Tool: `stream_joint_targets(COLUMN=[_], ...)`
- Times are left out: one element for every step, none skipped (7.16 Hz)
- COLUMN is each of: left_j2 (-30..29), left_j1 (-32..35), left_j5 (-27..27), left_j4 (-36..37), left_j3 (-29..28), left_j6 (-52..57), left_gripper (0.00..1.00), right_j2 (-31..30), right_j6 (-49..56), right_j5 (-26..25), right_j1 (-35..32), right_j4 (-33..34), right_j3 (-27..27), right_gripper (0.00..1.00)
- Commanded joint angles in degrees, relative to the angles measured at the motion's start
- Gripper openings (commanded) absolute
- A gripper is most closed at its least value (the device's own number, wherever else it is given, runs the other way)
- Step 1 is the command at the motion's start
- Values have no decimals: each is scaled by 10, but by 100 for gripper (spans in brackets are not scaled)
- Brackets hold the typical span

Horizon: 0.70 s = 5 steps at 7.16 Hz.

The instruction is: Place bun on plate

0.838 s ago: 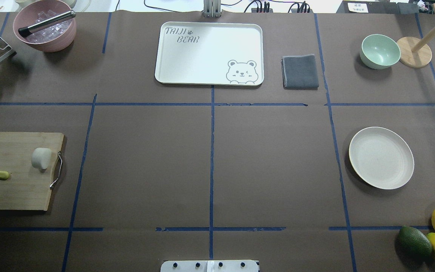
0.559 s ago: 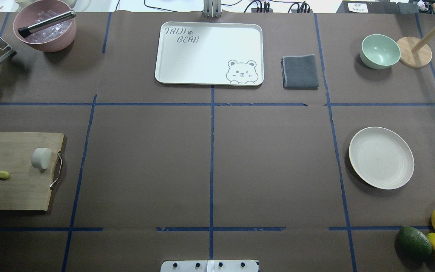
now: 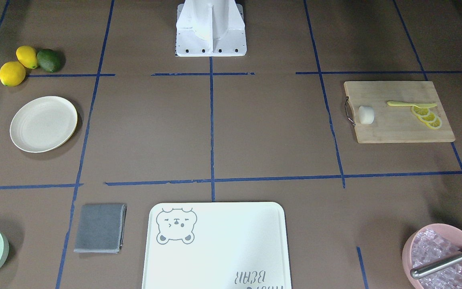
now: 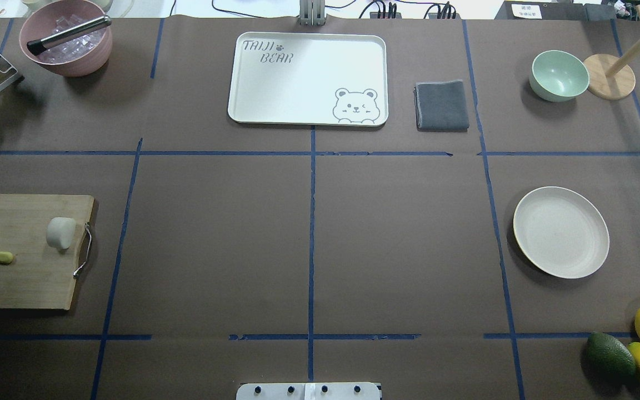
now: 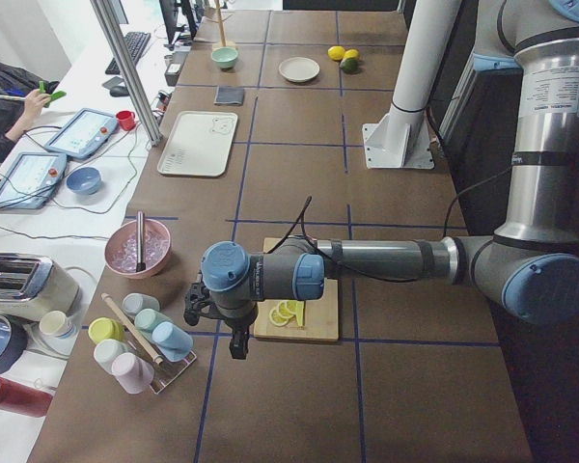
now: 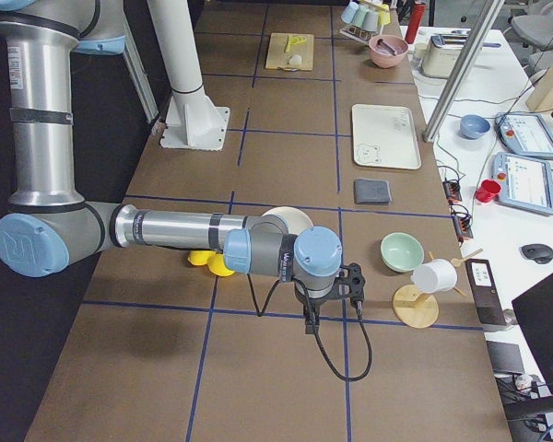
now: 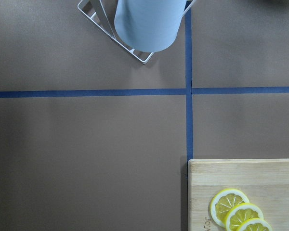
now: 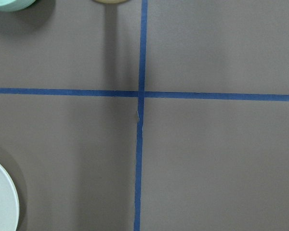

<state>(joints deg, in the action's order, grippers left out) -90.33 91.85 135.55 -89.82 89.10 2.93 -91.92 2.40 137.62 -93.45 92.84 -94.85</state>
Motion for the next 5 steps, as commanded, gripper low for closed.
stream_joint_targets(left_j2=[2,2,2,2,2], left_j1=[0,0,0,0,0], left_j5=[1,1,0,1,0], left_j4=[0,-1,-1,-1,-1], left_j3=[8,9,9,8,8], left_j6=[1,1,1,0,0], left_gripper=[100,100,100,100,100], right_j2=[-11,-25,-41,-77,-94], right_j6=[-121,-153,-222,-291,-347], right_j5=[-2,-3,-26,-47,-49], right_j1=[53,80,115,145,173], right_j4=[-1,-17,-81,-192,-263], right_j3=[-72,-89,-90,-89,-85], right_gripper=[100,100,100,100,100])
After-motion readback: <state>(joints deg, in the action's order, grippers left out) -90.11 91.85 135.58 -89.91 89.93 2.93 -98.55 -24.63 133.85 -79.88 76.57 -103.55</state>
